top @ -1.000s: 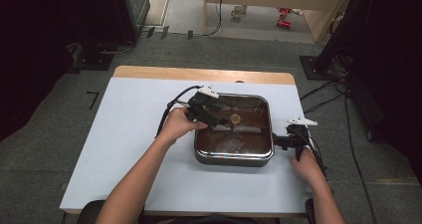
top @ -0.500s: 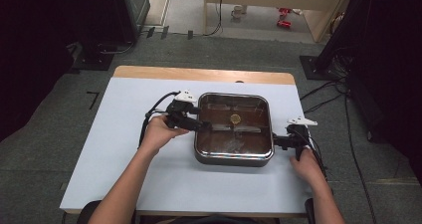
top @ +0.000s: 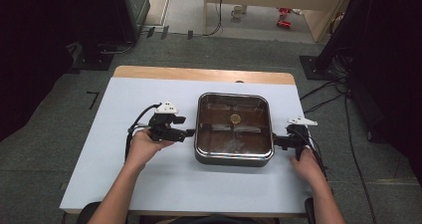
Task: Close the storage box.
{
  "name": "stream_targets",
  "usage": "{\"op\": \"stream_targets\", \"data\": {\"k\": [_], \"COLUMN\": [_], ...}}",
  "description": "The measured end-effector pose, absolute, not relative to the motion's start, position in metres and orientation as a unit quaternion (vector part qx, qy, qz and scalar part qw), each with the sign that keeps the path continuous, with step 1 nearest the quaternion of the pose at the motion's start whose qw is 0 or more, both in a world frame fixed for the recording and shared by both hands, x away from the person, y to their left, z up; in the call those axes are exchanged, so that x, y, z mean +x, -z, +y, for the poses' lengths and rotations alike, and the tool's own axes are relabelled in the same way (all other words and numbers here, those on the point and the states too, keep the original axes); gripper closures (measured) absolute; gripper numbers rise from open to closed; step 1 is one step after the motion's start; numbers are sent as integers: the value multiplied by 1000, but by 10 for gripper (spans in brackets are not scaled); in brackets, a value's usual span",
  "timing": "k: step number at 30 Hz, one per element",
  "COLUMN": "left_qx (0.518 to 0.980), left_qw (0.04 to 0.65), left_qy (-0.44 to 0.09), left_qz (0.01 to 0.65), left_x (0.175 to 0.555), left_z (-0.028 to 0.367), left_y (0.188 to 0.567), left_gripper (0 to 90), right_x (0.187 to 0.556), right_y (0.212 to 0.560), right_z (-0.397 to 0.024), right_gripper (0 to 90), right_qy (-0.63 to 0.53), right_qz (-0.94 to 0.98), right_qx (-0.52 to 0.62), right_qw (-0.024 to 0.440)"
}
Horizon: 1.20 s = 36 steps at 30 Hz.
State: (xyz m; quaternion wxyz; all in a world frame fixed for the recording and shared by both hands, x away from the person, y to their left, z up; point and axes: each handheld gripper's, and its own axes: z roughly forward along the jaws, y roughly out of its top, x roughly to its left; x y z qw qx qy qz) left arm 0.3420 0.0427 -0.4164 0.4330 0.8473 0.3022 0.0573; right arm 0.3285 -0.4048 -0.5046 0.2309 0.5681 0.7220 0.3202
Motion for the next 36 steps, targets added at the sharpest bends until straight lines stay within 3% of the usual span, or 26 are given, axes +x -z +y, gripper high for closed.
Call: {"op": "stream_targets", "data": {"k": [7, 23, 30, 36], "left_qx": [847, 837, 850, 855], "left_qw": [413, 382, 363, 364], "left_qy": [-100, -119, -97, -101], "left_qz": [319, 373, 368, 355], "left_x": [324, 303, 303, 297], "left_z": [54, 76, 69, 61], "left_y": [429, 469, 482, 493], "left_gripper": [348, 297, 269, 144], "right_x": [328, 329, 329, 329], "right_y": [505, 505, 505, 505], "right_z": [-405, -405, -405, -405], "right_gripper": [111, 110, 109, 110], "right_qy": [-322, -321, -321, -321], "right_qz": [721, 722, 722, 722], "right_qx": [569, 569, 569, 569], "right_qw": [230, 230, 230, 230]}}
